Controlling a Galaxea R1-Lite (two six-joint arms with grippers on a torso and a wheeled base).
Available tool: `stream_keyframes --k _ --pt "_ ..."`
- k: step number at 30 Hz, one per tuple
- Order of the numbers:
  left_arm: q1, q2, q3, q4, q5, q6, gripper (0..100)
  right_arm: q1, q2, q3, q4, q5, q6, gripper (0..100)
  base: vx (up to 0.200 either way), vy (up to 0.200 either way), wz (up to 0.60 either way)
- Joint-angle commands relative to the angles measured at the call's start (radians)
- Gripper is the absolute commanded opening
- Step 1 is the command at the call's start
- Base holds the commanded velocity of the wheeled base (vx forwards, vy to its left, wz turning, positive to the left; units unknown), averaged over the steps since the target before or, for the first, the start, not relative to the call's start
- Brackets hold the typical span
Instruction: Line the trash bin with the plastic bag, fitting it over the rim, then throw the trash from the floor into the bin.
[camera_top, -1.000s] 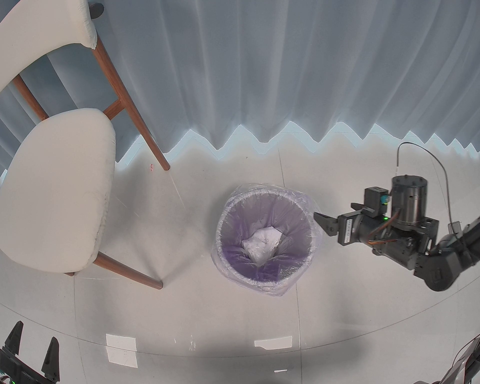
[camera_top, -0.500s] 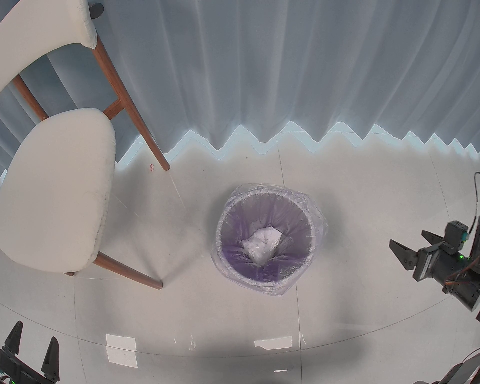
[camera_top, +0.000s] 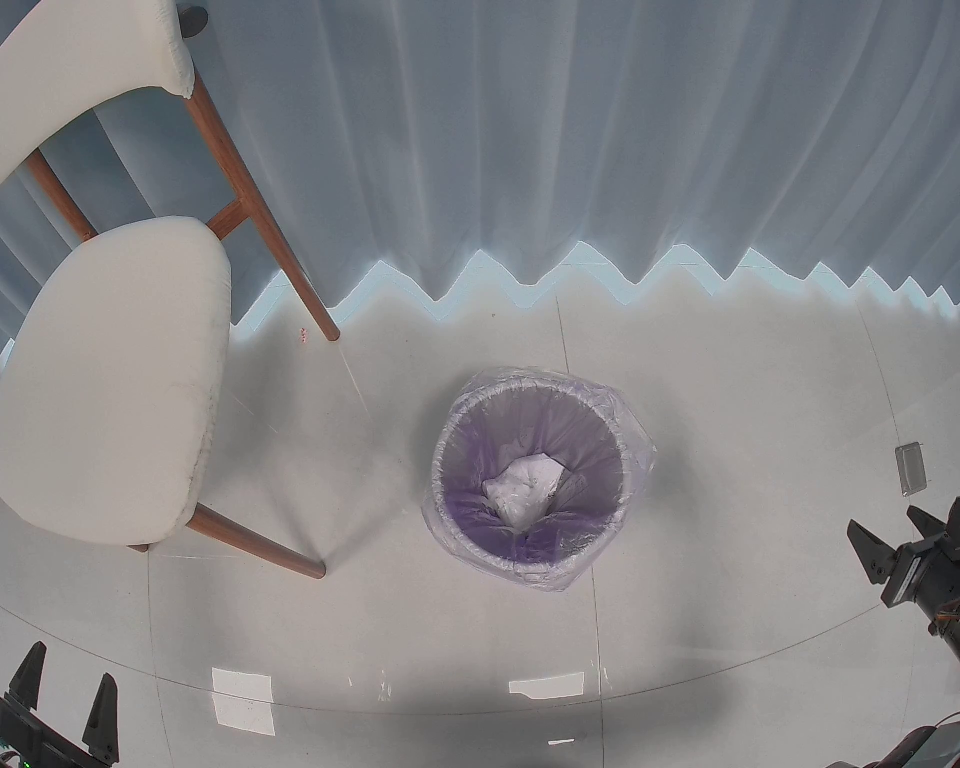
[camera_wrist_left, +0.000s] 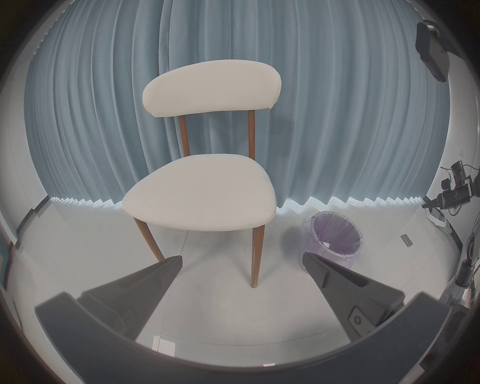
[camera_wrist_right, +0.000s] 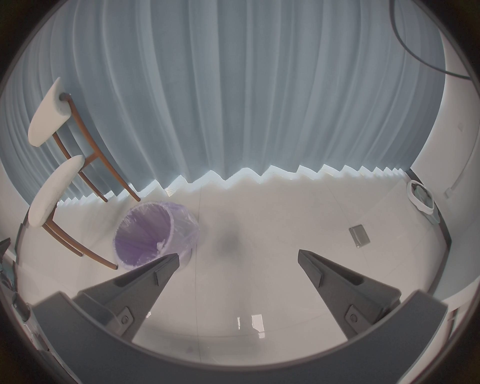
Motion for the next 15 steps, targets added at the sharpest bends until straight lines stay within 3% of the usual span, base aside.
stream_keyframes --k 1,12,15 --pt "0.000 -0.016 0.018 0.000 0.000 0.000 100 -0.045 -0.184 0.017 0.117 -0.005 0.004 100 0.000 0.000 0.00" --pt "0.000 -0.016 0.018 0.000 0.000 0.000 100 -0.048 -0.518 0.080 0.388 0.005 0.006 100 0.000 0.000 0.00" --pt "0.000 -0.016 0.018 -0.001 0.000 0.000 100 -0.048 -0.647 0.143 0.410 0.059 -0.008 100 0.000 0.000 0.00"
